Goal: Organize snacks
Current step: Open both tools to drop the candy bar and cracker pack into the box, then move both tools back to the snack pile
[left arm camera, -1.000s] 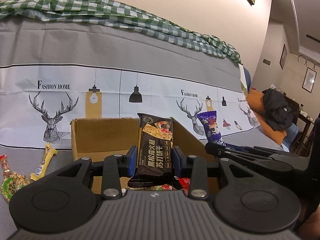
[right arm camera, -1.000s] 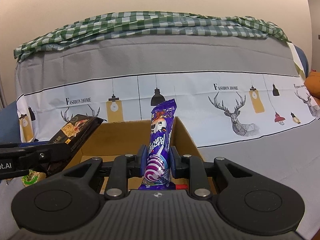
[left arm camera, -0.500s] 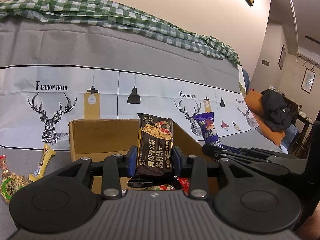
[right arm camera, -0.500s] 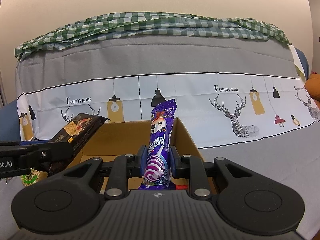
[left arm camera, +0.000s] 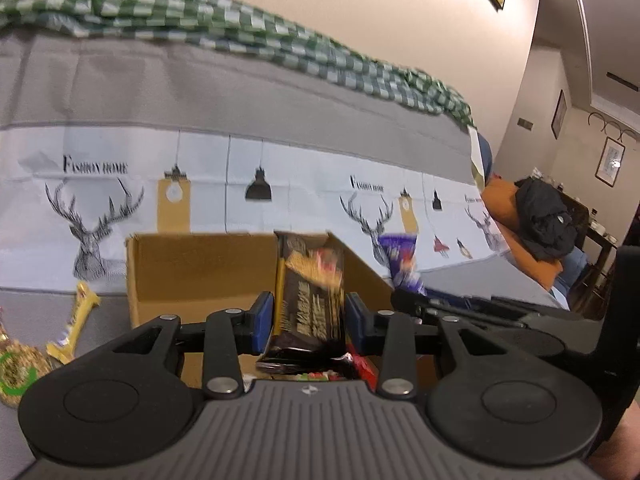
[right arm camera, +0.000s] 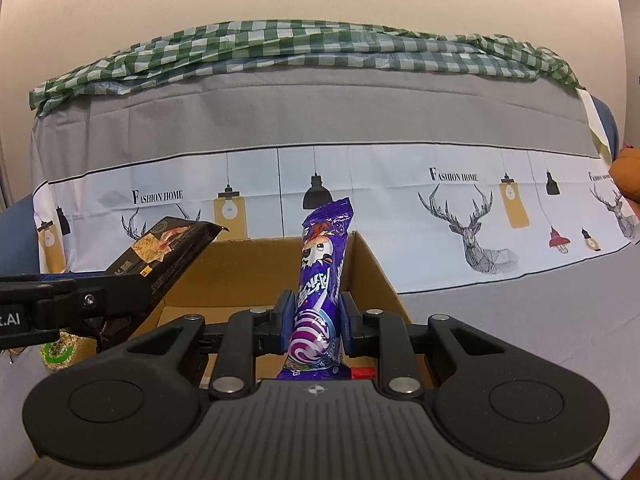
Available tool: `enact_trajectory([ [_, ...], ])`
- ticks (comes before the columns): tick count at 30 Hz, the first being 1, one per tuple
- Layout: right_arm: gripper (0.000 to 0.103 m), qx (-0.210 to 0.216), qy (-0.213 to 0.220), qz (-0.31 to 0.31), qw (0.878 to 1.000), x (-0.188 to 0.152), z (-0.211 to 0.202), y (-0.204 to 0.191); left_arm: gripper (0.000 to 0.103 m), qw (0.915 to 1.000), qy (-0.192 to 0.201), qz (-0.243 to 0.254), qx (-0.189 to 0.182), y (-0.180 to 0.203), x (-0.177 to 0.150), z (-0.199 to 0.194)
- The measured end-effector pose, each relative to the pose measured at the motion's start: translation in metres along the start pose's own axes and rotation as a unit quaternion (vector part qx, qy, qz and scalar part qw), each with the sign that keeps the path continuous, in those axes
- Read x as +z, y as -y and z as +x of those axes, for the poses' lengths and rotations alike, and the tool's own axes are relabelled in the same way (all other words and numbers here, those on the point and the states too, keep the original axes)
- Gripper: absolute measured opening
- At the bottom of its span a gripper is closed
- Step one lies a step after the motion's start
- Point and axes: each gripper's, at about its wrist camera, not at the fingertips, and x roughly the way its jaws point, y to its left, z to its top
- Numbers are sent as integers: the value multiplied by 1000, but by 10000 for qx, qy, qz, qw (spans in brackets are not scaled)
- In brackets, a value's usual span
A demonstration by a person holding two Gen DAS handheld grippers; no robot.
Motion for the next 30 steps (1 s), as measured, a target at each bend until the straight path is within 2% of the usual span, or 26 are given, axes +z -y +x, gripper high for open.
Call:
enact_trajectory([
  [3, 29, -74, -41, 9, 10000, 0, 2, 1, 51, 10000, -17, -12, 60, 0, -1, 2],
  [5, 43, -126, -106, 55, 9998, 0, 4, 2, 51, 10000, -11, -38, 49, -1, -1, 1],
  [6, 44, -146, -114, 78, 9998, -1, 5, 2, 51, 10000, 5, -45, 51, -1, -1, 1],
  [11, 44, -144, -106, 63, 9998, 0, 6, 1, 49, 9999, 7, -137, 71, -6, 0, 0],
  [14, 44, -117, -104, 53, 9999, 0, 6, -2, 35, 9996, 57, -271, 96, -12, 1, -4],
  [17, 44, -81, -100, 65, 9999, 0, 7, -8, 27, 9988, 133, -428, 190, -23, 3, -10],
  [21, 44, 21, -90, 83, 9999, -1, 8, -21, 26, 9964, 185, -714, 410, -43, 8, -21],
  [25, 44, 208, -19, 70, 9998, 0, 5, -40, 26, 9906, -16, -1212, 642, -75, 26, -35],
  [28, 44, 417, 29, 53, 9991, 0, 1, -56, 26, 9833, -311, -1438, 1074, -109, 56, -35],
  [30, 44, 577, 90, -5, 9983, 0, -1, -68, 26, 9778, -212, -1608, 1329, -136, 70, -43],
])
